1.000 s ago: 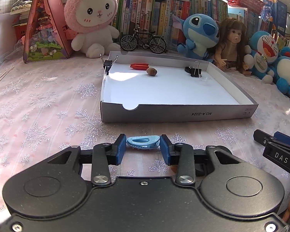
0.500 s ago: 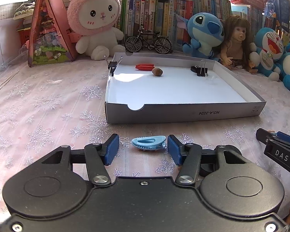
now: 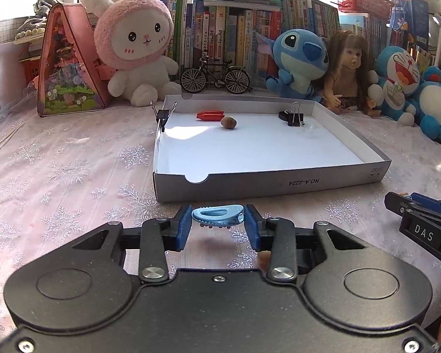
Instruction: Organize rigid objects
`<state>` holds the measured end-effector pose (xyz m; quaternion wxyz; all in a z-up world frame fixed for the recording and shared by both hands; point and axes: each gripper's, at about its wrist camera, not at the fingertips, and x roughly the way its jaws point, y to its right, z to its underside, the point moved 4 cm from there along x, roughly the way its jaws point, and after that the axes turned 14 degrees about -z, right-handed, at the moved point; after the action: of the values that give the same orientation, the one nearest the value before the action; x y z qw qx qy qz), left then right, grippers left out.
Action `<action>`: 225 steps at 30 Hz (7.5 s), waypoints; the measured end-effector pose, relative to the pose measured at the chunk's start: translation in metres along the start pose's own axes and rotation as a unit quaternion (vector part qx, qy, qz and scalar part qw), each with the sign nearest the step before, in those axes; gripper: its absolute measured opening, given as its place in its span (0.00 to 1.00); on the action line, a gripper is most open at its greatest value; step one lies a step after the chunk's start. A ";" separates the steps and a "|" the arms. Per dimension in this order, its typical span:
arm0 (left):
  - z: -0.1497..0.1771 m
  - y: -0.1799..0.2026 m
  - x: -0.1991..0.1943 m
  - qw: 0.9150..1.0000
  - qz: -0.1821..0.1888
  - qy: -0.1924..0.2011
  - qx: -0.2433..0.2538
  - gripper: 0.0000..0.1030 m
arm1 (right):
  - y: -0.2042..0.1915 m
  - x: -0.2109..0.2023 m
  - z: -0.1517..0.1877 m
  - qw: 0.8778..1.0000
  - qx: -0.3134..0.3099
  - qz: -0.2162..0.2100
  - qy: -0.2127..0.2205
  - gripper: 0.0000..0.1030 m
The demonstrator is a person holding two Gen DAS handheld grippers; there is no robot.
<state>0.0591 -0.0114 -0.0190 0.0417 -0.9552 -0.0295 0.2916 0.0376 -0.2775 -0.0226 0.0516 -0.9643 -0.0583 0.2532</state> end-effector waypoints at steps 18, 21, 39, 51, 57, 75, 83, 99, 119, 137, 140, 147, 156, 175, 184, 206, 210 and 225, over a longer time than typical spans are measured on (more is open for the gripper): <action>-0.022 -0.007 0.045 0.999 -0.010 -0.024 -0.022 0.36 | -0.006 0.023 -0.020 1.000 -0.018 -0.020 -0.003 0.43; -0.023 -0.007 0.037 0.999 0.002 -0.028 -0.028 0.36 | -0.008 0.023 -0.024 1.000 -0.013 -0.028 0.000 0.43; -0.103 0.013 0.049 0.999 0.043 -0.009 -0.028 0.36 | -0.003 0.060 -0.085 0.997 -0.002 -0.078 -0.002 0.43; -0.112 0.044 0.117 0.998 0.016 -0.062 -0.009 0.36 | 0.003 0.121 -0.091 0.993 0.007 -0.097 -0.069 0.43; -0.110 0.052 0.142 0.996 0.010 -0.091 -0.008 0.36 | 0.001 0.144 -0.093 0.990 -0.001 -0.102 -0.097 0.43; -0.120 0.054 0.177 0.996 -0.025 -0.090 -0.001 0.36 | 0.008 0.186 -0.101 0.987 0.027 -0.103 -0.121 0.43; -0.121 0.053 0.181 0.996 -0.033 -0.085 -0.001 0.36 | 0.007 0.191 -0.099 0.987 0.031 -0.097 -0.123 0.43; -0.119 0.054 0.180 0.996 -0.037 -0.076 0.006 0.44 | 0.007 0.192 -0.098 0.988 0.019 -0.095 -0.123 0.47; -0.115 0.039 0.165 0.996 -0.026 -0.083 -0.005 0.68 | -0.003 0.172 -0.094 0.987 -0.002 -0.110 -0.114 0.70; -0.101 0.036 0.133 0.997 -0.010 -0.073 0.007 0.74 | -0.019 0.140 -0.089 0.986 -0.054 -0.126 -0.093 0.85; -0.100 0.035 0.123 0.998 -0.008 -0.066 0.012 0.75 | -0.019 0.132 -0.089 0.986 -0.058 -0.128 -0.086 0.86; -0.098 0.030 0.097 0.999 0.007 -0.046 0.015 0.78 | -0.018 0.109 -0.091 0.986 -0.068 -0.140 -0.066 0.88; -0.090 0.022 0.065 0.999 0.026 -0.033 0.014 0.80 | -0.024 0.076 -0.088 0.982 -0.089 -0.158 -0.042 0.91; -0.059 0.007 0.017 0.999 0.044 -0.022 0.008 0.81 | -0.037 0.032 -0.059 0.974 -0.122 -0.189 -0.033 0.92; -0.038 0.003 -0.002 0.999 0.050 -0.016 0.012 0.81 | -0.038 0.018 -0.043 0.971 -0.131 -0.197 -0.035 0.92; 0.006 -0.003 -0.025 0.995 0.078 -0.052 0.039 0.69 | -0.045 -0.013 -0.001 0.953 -0.187 -0.226 -0.072 0.92; 0.010 -0.002 -0.025 0.994 0.084 -0.060 0.039 0.59 | -0.048 -0.013 0.002 0.950 -0.187 -0.239 -0.076 0.90; 0.012 0.014 -0.016 0.994 0.082 -0.050 0.050 0.26 | -0.058 -0.012 0.009 0.945 -0.190 -0.250 -0.092 0.80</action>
<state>0.0397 -0.0254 -0.0219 0.0642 -0.9354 0.0616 0.3423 0.0173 -0.2216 -0.0174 -0.0769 -0.8832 -0.3490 0.3038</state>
